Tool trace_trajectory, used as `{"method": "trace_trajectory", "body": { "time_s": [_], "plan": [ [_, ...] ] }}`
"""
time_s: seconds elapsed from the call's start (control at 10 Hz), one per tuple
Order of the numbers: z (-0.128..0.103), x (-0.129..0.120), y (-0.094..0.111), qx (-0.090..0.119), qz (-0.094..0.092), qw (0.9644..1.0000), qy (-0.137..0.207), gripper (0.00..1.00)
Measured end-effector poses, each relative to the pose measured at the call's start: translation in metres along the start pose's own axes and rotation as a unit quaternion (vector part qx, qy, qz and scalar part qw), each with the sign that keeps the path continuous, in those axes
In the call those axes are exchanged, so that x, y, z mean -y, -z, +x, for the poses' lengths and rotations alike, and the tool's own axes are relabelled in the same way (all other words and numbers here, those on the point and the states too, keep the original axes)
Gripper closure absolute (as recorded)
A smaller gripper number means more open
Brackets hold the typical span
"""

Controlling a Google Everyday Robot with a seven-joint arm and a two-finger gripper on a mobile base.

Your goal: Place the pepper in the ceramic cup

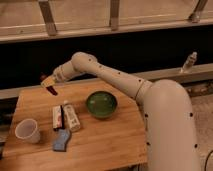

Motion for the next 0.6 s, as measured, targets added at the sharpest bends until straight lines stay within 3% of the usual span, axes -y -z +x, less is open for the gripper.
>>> {"method": "trace_trajectory", "body": {
  "time_s": [0.4, 0.6],
  "plan": [
    [0.0, -0.001, -0.002, -0.002, -0.005, 1.0, 0.004, 1.0],
    [-0.001, -0.011, -0.018, -0.006, -0.035, 0.9992, 0.016, 1.0]
  ]
}}
